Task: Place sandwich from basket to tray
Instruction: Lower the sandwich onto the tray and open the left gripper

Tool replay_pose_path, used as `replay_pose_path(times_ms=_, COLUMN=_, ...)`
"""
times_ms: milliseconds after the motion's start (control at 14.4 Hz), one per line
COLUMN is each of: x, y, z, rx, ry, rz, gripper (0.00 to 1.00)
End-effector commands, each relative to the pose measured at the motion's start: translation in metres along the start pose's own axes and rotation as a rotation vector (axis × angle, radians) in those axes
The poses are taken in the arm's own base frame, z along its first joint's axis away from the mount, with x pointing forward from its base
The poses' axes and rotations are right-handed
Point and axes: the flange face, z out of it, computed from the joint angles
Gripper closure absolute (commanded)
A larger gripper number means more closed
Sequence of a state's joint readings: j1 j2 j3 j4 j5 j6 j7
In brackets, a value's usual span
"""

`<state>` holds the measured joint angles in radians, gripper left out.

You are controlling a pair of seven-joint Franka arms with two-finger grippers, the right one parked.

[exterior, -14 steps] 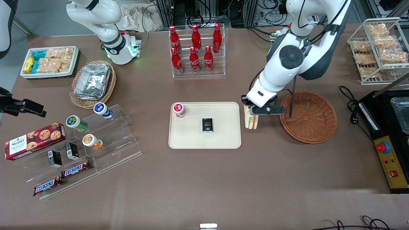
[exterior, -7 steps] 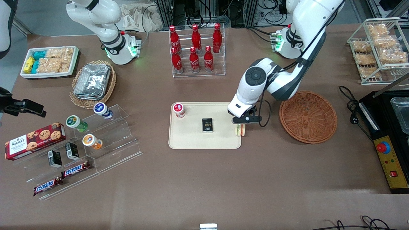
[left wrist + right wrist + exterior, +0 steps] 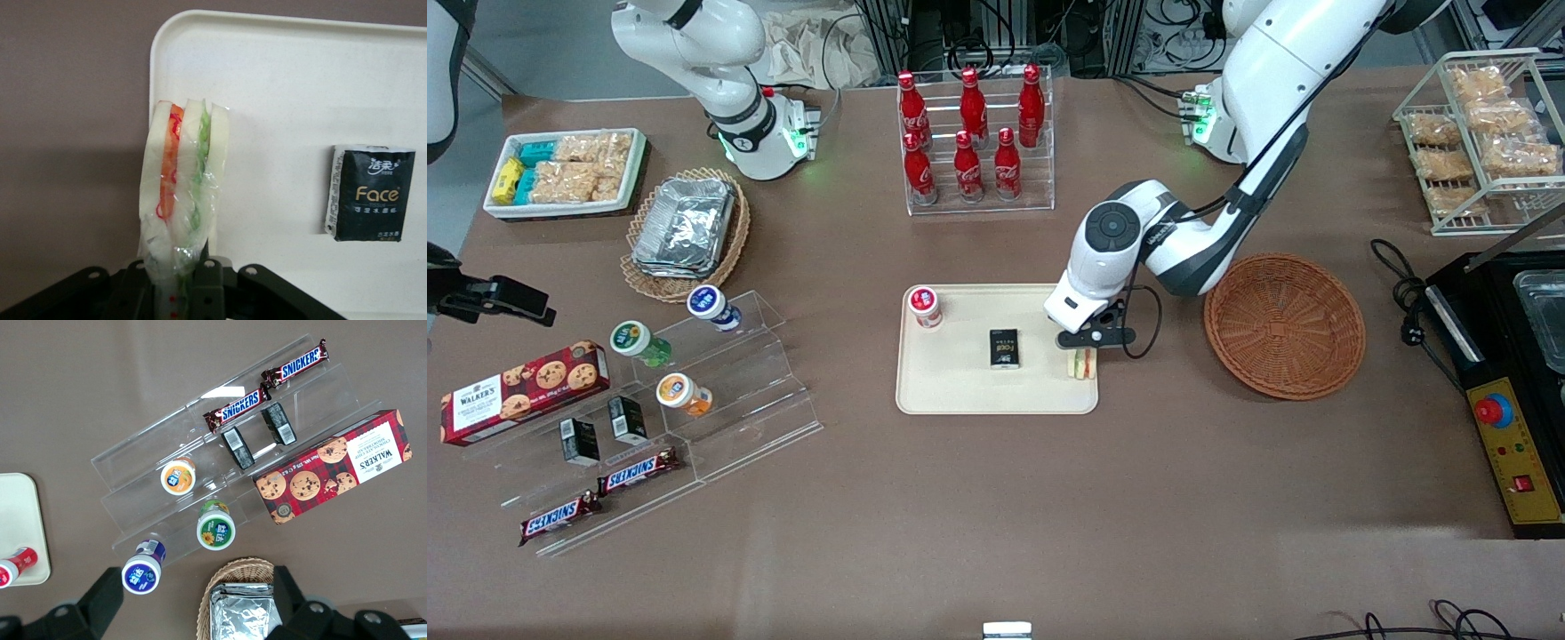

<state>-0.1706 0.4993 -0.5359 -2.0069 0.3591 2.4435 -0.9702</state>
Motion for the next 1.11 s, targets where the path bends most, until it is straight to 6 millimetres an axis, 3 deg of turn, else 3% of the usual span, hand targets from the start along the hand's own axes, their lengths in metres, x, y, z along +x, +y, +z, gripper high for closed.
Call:
replay_pose_path(times_ms=0, x=0.001, y=0.013, z=0.010, rx=0.006, ry=0.021, rz=-0.004, gripper=1.00)
replay_pose_path(times_ms=139, x=0.001, y=0.013, z=0.013, rx=0.015, ry=0.028, rz=0.010, gripper=0.97)
replay_pose_path(times_ms=208, x=0.001, y=0.013, z=0.015, rx=0.016, ry=0.026, rz=0.000, gripper=0.62)
replay_pose_path(times_ms=278, x=-0.001, y=0.013, z=0.019, rx=0.022, ry=0.026, rz=0.004, gripper=0.01)
replay_pose_path(times_ms=1042, x=0.000, y=0.013, z=0.020, rx=0.030, ry=0.038, rz=0.004, gripper=0.00)
